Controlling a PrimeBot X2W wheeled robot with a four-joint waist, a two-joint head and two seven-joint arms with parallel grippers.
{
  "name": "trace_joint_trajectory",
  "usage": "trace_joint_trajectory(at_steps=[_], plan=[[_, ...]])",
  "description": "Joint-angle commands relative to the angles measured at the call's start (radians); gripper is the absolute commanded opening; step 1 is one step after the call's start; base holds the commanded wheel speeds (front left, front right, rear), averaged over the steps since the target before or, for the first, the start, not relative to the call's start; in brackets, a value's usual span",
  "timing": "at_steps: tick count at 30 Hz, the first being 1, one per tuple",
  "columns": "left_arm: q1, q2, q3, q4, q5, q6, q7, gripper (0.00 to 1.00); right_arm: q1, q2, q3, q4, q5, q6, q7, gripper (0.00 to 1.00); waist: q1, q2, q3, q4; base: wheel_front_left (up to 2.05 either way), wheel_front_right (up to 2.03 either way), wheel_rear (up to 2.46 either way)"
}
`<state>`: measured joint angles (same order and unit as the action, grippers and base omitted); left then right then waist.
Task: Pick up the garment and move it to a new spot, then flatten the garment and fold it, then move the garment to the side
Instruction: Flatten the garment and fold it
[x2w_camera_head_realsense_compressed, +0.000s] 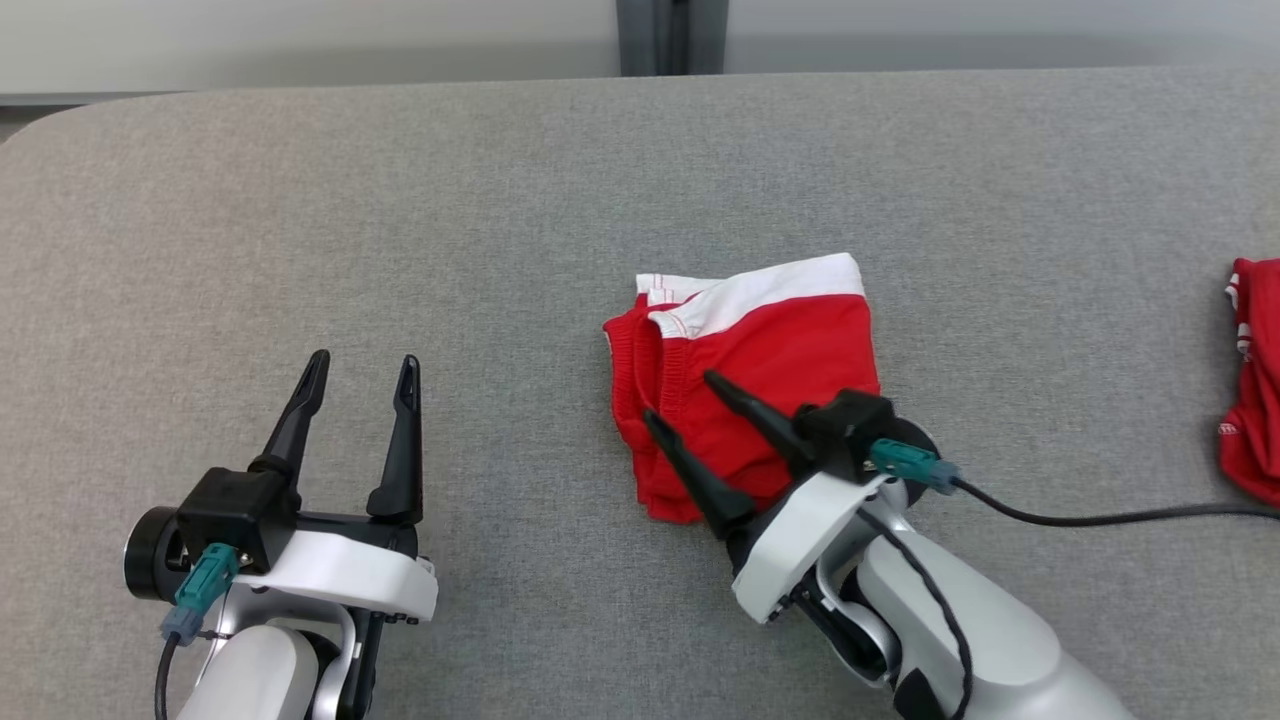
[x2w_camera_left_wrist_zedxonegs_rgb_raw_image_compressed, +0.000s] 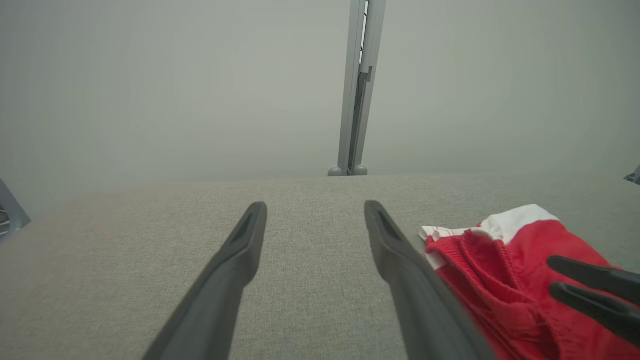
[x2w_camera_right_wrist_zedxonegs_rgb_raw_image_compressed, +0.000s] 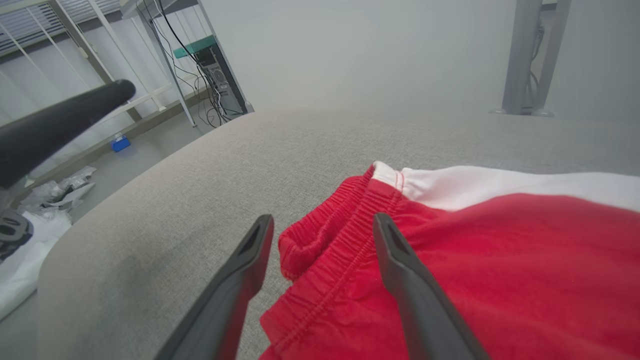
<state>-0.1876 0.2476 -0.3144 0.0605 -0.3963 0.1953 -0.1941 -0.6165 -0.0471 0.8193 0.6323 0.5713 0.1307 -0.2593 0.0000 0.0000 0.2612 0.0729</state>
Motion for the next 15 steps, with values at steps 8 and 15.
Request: trace_joint_trajectory(at_steps=[8,15], plan=[[0.013,0.030,0.027,-0.021,-0.011,0.019,0.004,1.00,0.129,-0.012,-0.311,-0.167,-0.110,0.000,-0.006,1.00,0.0000,0.0000,-0.030,-0.045,0.00,0.00,0.00],[0.040,0.046,0.043,-0.034,-0.020,0.035,0.008,1.00,0.209,-0.045,-0.565,-0.208,-0.262,0.000,-0.006,1.00,0.0000,0.0000,-0.056,-0.065,0.00,0.00,0.00]])
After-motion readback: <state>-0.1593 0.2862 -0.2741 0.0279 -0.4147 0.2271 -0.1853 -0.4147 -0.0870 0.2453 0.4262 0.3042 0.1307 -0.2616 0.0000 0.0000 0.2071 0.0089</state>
